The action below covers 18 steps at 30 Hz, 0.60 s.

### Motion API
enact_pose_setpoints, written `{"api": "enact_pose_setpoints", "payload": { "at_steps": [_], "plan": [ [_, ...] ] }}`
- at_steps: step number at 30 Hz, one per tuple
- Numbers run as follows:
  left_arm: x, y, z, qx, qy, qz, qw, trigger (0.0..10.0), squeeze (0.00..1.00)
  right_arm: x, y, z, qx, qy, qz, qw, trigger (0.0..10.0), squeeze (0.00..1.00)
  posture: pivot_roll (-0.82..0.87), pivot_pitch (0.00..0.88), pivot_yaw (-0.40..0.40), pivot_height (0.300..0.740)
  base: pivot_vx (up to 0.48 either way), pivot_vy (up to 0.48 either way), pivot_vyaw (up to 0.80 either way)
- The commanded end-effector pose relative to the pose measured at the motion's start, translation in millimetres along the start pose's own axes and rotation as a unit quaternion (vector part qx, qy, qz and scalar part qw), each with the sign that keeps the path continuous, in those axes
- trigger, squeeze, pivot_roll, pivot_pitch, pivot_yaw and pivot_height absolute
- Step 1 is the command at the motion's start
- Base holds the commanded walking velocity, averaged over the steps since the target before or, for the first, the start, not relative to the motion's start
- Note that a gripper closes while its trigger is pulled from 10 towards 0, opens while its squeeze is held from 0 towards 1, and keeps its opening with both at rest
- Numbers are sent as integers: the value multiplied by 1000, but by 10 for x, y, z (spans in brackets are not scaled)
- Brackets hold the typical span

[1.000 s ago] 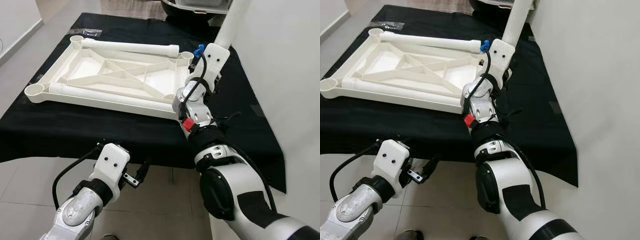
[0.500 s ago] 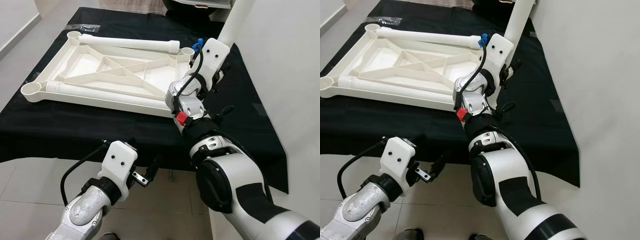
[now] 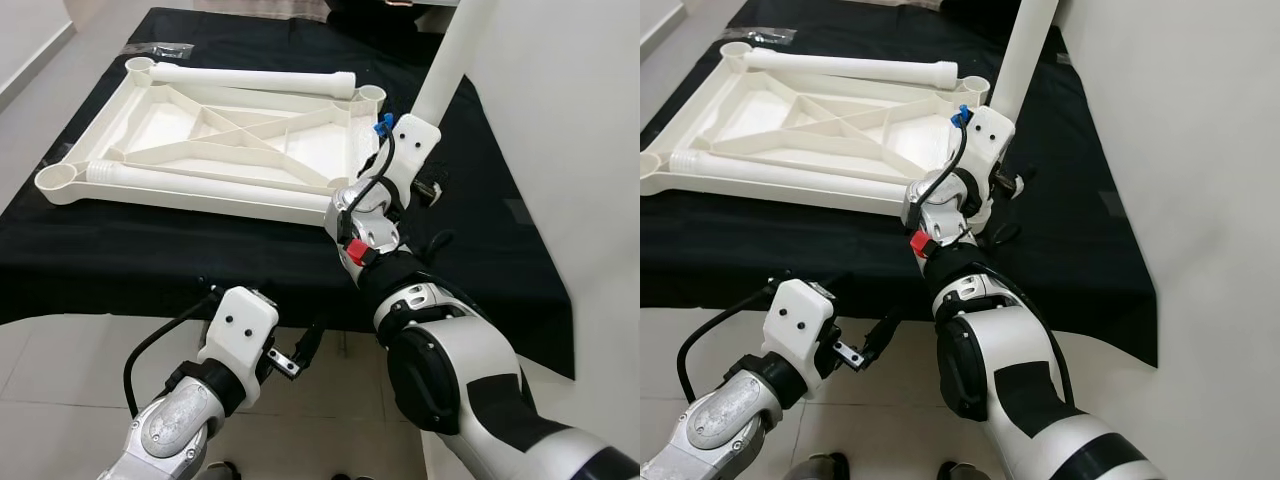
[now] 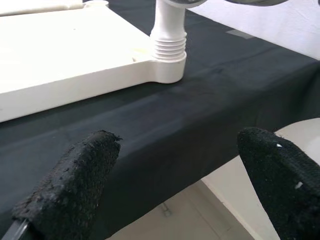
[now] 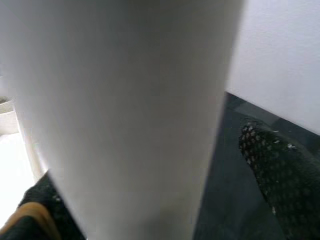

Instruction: Building children table

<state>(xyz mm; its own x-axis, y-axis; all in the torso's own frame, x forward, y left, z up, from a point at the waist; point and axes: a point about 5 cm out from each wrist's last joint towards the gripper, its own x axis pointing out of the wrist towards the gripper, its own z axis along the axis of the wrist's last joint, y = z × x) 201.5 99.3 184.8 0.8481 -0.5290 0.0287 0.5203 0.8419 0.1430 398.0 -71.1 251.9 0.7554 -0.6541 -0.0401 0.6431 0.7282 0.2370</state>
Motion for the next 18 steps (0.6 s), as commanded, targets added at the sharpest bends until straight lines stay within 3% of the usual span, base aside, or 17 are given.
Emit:
{"api": "enact_pose_setpoints", "payload": {
  "at_steps": [1, 2, 3, 10, 11, 18],
  "plan": [
    [-17, -31, -44, 0, 10, -4, 1000, 10000, 0, -6, 7, -6, 4, 2, 2, 1000, 10000, 451, 153, 181, -117, 740, 0, 0, 0],
    [-16, -34, -44, 0, 10, -4, 1000, 10000, 0, -11, 15, -5, 4, 1, 4, 1000, 10000, 451, 153, 181, -117, 740, 0, 0, 0],
    [-13, -36, -46, 0, 10, -5, 1000, 10000, 0, -25, 34, -14, 6, 6, 15, 1000, 10000, 0, 150, 176, -116, 740, 0, 0, 0],
    [-1, -25, -52, 1, 9, -4, 1000, 10000, 0, -59, 77, -54, 3, 10, 50, 999, 10000, 0, 148, 174, -115, 740, 0, 0, 0],
    [4, -17, -52, 1, 9, -3, 1000, 10000, 0, -64, 79, -73, -5, 2, 67, 998, 10000, 1000, 148, 171, -115, 740, 0, 0, 0],
    [-5, -3, -64, 2, 10, -1, 1000, 10000, 0, -47, 21, -163, -6, -1, 93, 996, 10000, 1000, 144, 171, -113, 740, 0, 0, 0]
  ]
}}
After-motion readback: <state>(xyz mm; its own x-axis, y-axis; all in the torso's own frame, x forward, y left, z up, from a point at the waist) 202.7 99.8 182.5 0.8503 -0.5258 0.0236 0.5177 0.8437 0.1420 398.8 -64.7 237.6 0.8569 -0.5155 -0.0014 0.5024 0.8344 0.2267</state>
